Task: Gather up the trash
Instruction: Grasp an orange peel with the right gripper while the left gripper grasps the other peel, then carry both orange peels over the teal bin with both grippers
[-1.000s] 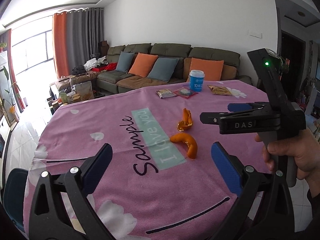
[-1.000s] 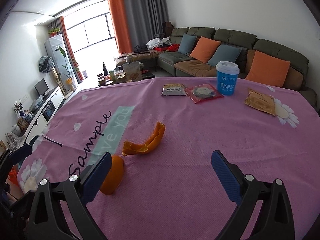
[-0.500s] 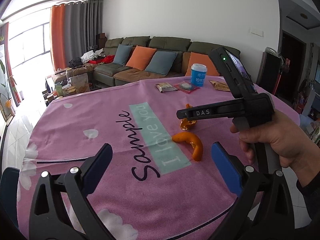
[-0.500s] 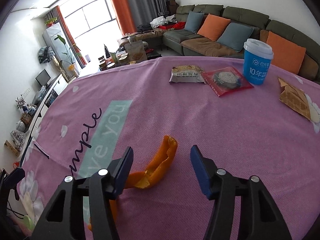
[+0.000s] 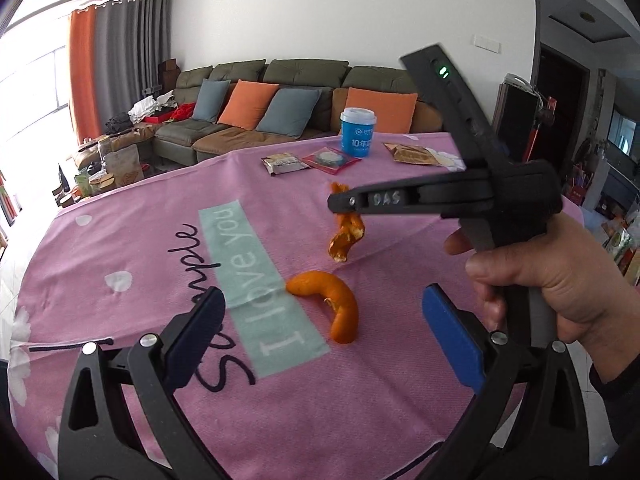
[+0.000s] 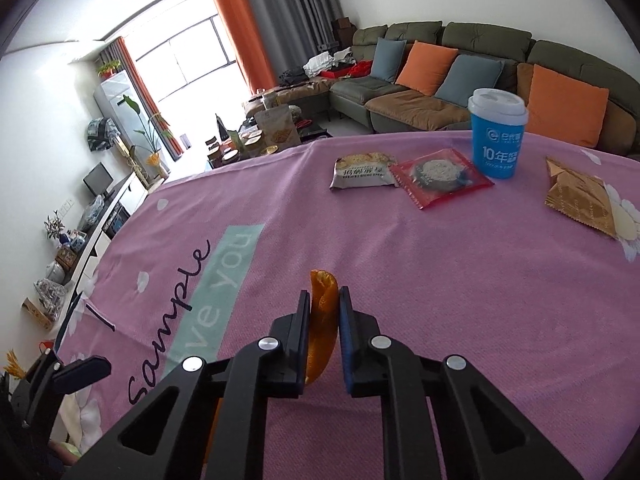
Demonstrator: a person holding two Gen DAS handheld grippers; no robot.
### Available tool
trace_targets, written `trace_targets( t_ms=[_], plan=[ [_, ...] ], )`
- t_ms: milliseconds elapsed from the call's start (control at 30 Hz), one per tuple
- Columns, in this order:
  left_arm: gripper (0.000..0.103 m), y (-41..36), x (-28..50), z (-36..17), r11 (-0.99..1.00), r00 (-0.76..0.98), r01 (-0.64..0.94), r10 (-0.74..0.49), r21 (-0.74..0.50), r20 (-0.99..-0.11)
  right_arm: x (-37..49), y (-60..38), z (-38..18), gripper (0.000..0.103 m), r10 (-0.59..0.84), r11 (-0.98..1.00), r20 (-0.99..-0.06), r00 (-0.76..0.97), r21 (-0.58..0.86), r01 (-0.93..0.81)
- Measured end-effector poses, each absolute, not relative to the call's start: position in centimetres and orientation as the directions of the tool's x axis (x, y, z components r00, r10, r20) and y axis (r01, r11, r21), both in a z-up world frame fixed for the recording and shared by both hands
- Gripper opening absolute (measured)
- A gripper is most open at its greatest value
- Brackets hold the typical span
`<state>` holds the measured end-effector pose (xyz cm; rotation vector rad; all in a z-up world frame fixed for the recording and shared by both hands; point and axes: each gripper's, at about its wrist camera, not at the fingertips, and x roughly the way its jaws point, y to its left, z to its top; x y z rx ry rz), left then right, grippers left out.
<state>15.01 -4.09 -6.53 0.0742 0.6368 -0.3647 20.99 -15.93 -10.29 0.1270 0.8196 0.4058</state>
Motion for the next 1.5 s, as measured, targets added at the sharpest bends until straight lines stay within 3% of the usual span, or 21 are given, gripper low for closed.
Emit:
trace_targets(
  t_ms=[167,267,333,467,500,800,1100,1500],
  plan=[
    [0.096,-5.1,17.3,-7.4,0.925,0.683,0.367,-0.337,-0.095,-0.648,20.1,-18.6,-8.9,0.012,0.39,0.921,-0.647,0.655,0.288,-0.264],
    [0.075,-5.5,18.4,-8.0,0.924,0.647,0.363,-0.344,-0.122,-0.68,19.7,-20.2,-8.8,0.012,0.386,0.921,-0.636,0.668,0.304,-0.242],
    [0.056,-5.8,18.9,-8.6,0.92,0.622,0.369,-0.348,-0.129,-0.701,19.5,-21.0,-8.9,0.012,0.383,0.922,-0.636,0.67,0.311,-0.231],
    [0.031,-5.8,19.4,-9.3,0.922,0.602,0.359,-0.346,-0.144,-0.72,19.2,-22.0,-9.1,0.012,0.383,0.92,-0.633,0.673,0.326,-0.217],
    [0.018,-5.8,19.5,-9.6,0.921,0.593,0.359,-0.352,-0.154,-0.725,19.2,-22.1,-9.1,0.012,0.384,0.919,-0.631,0.674,0.328,-0.216],
    [0.011,-5.2,19.3,-9.9,0.918,0.591,0.353,-0.367,-0.18,-0.718,18.3,-22.0,-8.3,0.012,0.397,0.914,-0.61,0.686,0.33,-0.236],
    [0.009,-2.4,16.9,-7.2,0.928,0.671,0.324,-0.363,-0.185,-0.647,16.8,-19.9,-6.7,0.012,0.422,0.905,-0.59,0.689,0.313,-0.286],
    [0.009,6.3,10.8,-1.8,0.981,0.828,0.146,-0.19,-0.123,-0.527,13.9,-11.3,-3.9,0.012,0.509,0.854,-0.569,0.646,0.243,-0.46]
  ],
)
